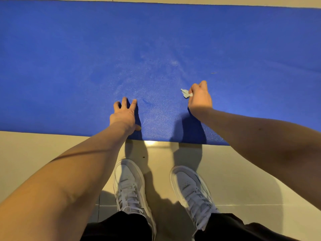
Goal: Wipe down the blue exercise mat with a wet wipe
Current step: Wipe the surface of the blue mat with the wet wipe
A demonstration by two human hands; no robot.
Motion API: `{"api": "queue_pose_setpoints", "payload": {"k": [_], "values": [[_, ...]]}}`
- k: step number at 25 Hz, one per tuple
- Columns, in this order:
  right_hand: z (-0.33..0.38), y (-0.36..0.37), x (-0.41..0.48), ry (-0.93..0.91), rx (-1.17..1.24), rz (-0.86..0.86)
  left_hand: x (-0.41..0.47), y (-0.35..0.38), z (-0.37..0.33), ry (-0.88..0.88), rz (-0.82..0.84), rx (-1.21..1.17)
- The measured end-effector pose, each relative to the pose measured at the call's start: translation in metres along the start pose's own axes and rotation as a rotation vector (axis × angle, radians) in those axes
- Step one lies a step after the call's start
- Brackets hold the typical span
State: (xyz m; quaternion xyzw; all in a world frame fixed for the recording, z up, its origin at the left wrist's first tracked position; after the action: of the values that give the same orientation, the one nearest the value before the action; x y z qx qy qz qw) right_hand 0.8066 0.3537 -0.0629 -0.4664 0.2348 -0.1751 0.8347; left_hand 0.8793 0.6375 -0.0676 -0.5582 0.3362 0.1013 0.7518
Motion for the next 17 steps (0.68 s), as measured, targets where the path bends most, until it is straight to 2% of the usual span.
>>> {"api": "queue_pose_setpoints", "payload": {"k": [3,5,8,12,15,17], "values": [[0.016,0.020,-0.013,-0.063,0.128,0.026,0.001,-0.002,0.000,-0.006,0.011,0.013],[0.039,0.039,-0.021,-0.104,0.165,0.107,0.002,-0.002,-0.001,-0.006,0.019,0.010],[0.089,0.076,-0.034,-0.285,0.082,0.296,0.002,-0.003,-0.001,-0.003,0.016,0.018],[0.114,0.083,-0.033,-0.425,-0.037,0.259,0.002,-0.003,0.000,0.003,0.012,0.032],[0.073,0.055,-0.014,-0.299,0.143,0.221,0.002,-0.004,-0.001,0.015,0.019,0.034],[0.026,0.028,0.003,-0.158,0.199,0.088,0.002,-0.005,-0.001,0.017,0.021,0.032]]}}
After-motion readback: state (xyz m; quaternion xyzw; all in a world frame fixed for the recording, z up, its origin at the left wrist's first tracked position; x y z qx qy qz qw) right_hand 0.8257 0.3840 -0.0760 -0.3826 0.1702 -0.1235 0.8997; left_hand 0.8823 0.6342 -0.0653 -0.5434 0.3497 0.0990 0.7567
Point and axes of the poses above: each hand's wrist, its own x-axis towards the middle knuckle, its own y-axis out of the palm, z = x × y, the point moved 9 cm from there along x, towards the middle knuckle
